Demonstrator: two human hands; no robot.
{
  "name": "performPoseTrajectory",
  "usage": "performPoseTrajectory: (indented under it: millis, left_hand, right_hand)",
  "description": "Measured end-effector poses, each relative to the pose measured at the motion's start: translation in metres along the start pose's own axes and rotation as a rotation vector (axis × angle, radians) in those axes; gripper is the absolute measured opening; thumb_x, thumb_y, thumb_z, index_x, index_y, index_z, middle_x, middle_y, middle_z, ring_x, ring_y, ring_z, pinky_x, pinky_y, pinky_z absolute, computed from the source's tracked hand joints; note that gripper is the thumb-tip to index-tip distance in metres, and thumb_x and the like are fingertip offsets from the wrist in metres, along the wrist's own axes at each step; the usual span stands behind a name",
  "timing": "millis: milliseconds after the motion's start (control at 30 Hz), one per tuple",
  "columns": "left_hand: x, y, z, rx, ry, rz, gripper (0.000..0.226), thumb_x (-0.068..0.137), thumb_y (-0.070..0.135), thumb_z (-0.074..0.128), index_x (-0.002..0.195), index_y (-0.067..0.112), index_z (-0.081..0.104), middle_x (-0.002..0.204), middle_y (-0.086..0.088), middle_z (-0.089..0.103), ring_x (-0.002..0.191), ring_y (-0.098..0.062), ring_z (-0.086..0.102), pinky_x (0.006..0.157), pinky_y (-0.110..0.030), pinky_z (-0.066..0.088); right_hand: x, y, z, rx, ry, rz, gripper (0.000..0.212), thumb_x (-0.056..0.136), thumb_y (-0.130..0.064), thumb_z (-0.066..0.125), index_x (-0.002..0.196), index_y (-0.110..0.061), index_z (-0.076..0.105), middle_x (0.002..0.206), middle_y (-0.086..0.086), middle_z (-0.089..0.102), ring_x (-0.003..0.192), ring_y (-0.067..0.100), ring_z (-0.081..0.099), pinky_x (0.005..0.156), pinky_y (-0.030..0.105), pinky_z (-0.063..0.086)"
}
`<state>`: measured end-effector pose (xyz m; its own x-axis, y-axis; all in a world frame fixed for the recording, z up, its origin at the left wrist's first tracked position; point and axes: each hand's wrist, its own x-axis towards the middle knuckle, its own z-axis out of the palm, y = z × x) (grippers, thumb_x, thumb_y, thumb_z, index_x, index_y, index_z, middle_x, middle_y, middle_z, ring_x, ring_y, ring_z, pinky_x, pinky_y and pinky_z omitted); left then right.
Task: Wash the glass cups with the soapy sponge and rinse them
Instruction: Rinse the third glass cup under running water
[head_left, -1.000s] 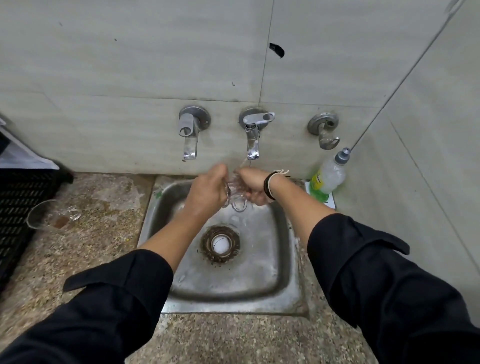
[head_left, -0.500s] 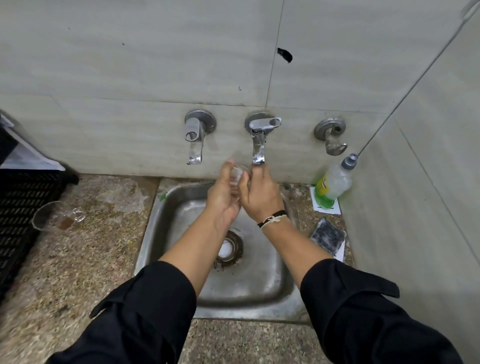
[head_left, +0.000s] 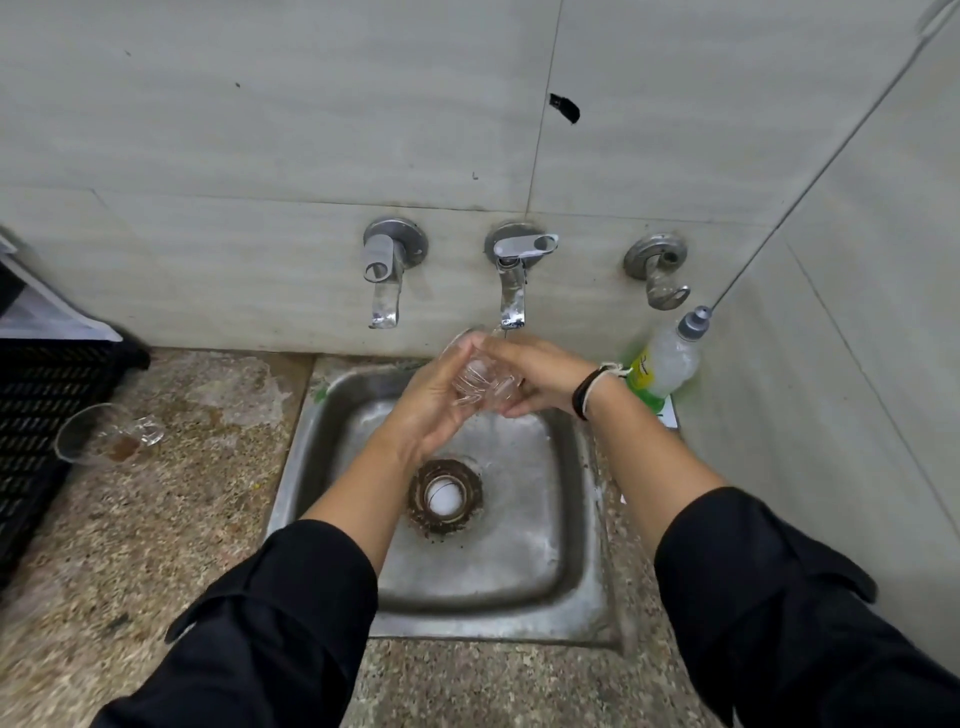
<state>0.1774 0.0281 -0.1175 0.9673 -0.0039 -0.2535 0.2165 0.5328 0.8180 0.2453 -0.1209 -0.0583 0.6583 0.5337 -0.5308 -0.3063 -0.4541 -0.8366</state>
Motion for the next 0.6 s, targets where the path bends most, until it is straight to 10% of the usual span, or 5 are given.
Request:
performPoseTrajectory:
  millis: [133,233,367,433,600]
  left_hand:
    - [0.002,0.004,0.002,0.625,0.225,0.143,0.072,0.089,0.078,0.041,0.094,0.015,0.077,0.068,-0.002,0.07,0.063,-0.014,0.066,0.061,-0.031,0.052]
    - [0.012,-0.002,-0.003,0.964,0.426,0.36,0.084,0.089,0.084,0.028,0.085,0.013,0.072,0.067,-0.003,0.069,0.068,-0.02,0.068,0.06,-0.033,0.051]
    - [0.03,-0.022,0.003,0.399,0.69,0.198,0.067,0.088,0.072,0.046,0.103,0.009,0.062,0.09,-0.009,0.071,0.087,-0.031,0.07,0.07,-0.041,0.055]
    - [0.037,-0.025,0.001,0.194,0.595,0.084,0.053,0.095,0.056,0.048,0.109,0.009,0.066,0.1,-0.012,0.075,0.096,-0.033,0.073,0.079,-0.044,0.059]
    - [0.015,-0.028,-0.004,0.699,0.392,0.232,0.026,0.105,0.041,0.037,0.103,0.02,0.051,0.092,-0.001,0.06,0.083,-0.017,0.061,0.084,-0.046,0.054]
  right_hand:
    - [-0.001,0.0,-0.002,0.063,-0.181,0.077,0.069,0.086,-0.073,0.054,0.126,-0.018,0.057,0.109,0.022,0.072,0.088,0.036,0.073,0.08,0.045,0.06]
    - [0.003,0.005,0.023,0.171,0.059,-0.039,0.061,0.084,-0.069,0.062,0.123,-0.023,0.059,0.095,0.008,0.071,0.068,0.024,0.069,0.078,0.044,0.061]
    - [0.016,0.021,0.061,0.243,0.506,-0.128,0.062,0.086,-0.068,0.06,0.115,-0.014,0.053,0.082,0.002,0.066,0.058,0.018,0.065,0.052,0.035,0.058]
    - [0.024,0.032,0.074,0.222,0.621,-0.163,0.06,0.083,-0.074,0.058,0.113,-0.024,0.044,0.091,0.003,0.069,0.073,0.022,0.069,0.064,0.042,0.061]
    - [0.034,0.036,0.054,0.122,0.63,-0.216,0.062,0.092,-0.053,0.061,0.136,-0.014,0.043,0.134,0.007,0.056,0.12,0.023,0.057,0.1,0.035,0.044]
